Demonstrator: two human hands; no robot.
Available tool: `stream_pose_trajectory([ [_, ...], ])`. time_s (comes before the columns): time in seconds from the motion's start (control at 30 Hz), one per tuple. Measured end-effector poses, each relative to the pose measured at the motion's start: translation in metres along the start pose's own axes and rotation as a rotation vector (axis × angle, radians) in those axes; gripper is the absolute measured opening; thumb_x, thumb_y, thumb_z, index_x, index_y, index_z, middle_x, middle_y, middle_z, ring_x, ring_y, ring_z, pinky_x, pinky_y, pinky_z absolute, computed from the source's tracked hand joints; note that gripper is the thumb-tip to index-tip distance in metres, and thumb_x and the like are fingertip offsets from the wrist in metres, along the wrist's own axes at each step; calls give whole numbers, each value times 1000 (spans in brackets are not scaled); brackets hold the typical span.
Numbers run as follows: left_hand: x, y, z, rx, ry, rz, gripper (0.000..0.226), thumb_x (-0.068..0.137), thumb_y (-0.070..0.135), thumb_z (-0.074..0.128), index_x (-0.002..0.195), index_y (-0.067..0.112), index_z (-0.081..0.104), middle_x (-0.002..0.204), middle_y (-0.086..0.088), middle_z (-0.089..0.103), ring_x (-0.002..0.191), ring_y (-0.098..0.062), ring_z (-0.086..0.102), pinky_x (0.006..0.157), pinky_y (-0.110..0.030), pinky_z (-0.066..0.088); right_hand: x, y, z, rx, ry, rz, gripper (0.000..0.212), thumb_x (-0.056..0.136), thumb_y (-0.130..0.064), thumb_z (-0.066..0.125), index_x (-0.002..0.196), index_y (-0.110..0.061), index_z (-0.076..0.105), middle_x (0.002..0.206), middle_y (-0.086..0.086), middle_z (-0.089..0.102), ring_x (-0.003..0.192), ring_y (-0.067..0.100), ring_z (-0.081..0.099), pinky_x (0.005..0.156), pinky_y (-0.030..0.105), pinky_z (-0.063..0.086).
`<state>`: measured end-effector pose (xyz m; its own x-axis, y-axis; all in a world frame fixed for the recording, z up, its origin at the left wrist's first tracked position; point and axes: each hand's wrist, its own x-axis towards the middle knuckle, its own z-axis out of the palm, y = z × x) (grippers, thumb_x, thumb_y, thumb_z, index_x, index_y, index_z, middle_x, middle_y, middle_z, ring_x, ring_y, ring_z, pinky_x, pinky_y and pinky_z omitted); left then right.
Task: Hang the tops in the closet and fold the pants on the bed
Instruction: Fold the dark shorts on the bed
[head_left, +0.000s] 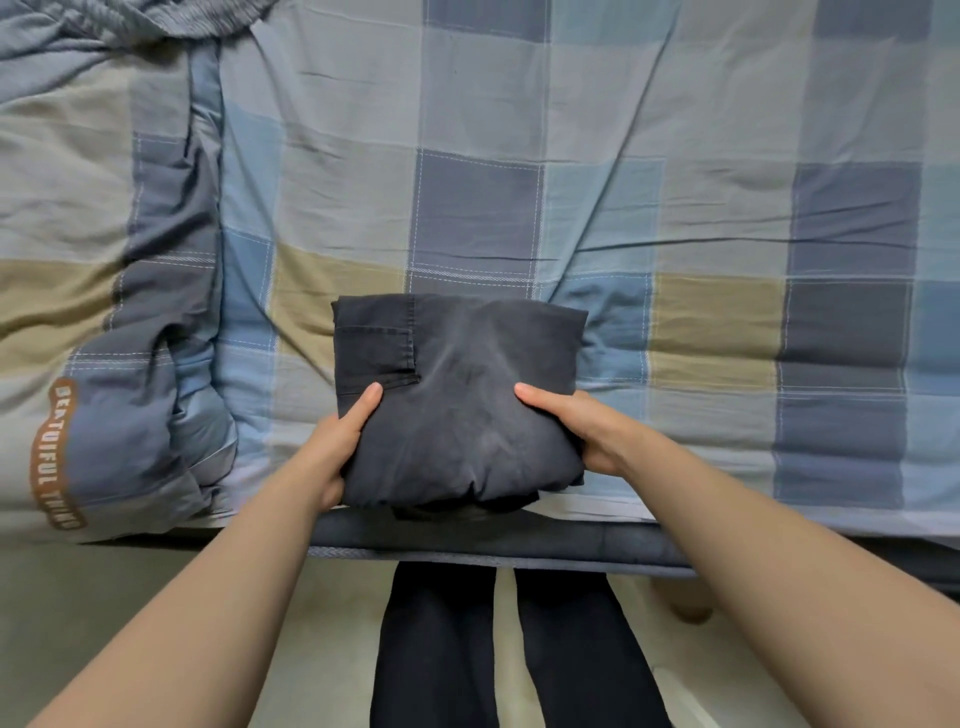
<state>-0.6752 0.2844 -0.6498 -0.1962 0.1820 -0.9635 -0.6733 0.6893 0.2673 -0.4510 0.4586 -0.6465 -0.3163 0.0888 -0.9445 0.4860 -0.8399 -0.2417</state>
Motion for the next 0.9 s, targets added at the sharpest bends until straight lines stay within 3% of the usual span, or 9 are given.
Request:
stream_pose_trajectory([
  [0.2, -73, -7, 17, -134, -84, 132, 57, 75, 54, 65, 117, 16, 65, 112, -7, 73, 101, -23, 71, 69, -33, 60, -84, -14, -18, 9, -71, -150, 52, 70, -34, 75, 118, -20, 61, 109, -1, 73, 99, 15, 69, 74, 26, 57],
  [0.5, -246, 54, 62, -1, -197, 415, 43, 81, 47, 58, 114, 20, 63, 101, 2, 76, 90, -12, 72, 64, -22, 57, -292, -48, -15, 26, 41, -431, 49, 68, -34, 73, 113, -20, 61, 109, -3, 72, 101, 12, 68, 76, 22, 56],
  [0.67, -320, 71, 61, 72, -279, 479, 41, 79, 50, 60, 111, 25, 65, 104, 1, 75, 94, -15, 72, 65, -24, 58, -385, -34, 8, 61, 219, -580, 46, 66, -51, 69, 103, -25, 62, 97, -16, 74, 92, 1, 69, 68, 14, 53],
  [0.8, -373, 81, 54, 218, -368, 534, 41, 76, 52, 62, 108, 27, 67, 107, 4, 75, 97, -13, 71, 69, -22, 57, -440, 8, 38, 219, 405, -643, 75, 46, -80, 72, 100, -28, 64, 97, -17, 73, 91, 2, 69, 66, 14, 54],
  [0.9, -401, 86, 44, 366, -419, 554, 48, 68, 62, 68, 104, 30, 70, 107, 4, 75, 99, -13, 71, 71, -22, 57, -462, 49, 66, 393, 464, -641, 89, 40, -86, 68, 107, -29, 61, 102, -14, 73, 96, 3, 68, 73, 18, 55],
])
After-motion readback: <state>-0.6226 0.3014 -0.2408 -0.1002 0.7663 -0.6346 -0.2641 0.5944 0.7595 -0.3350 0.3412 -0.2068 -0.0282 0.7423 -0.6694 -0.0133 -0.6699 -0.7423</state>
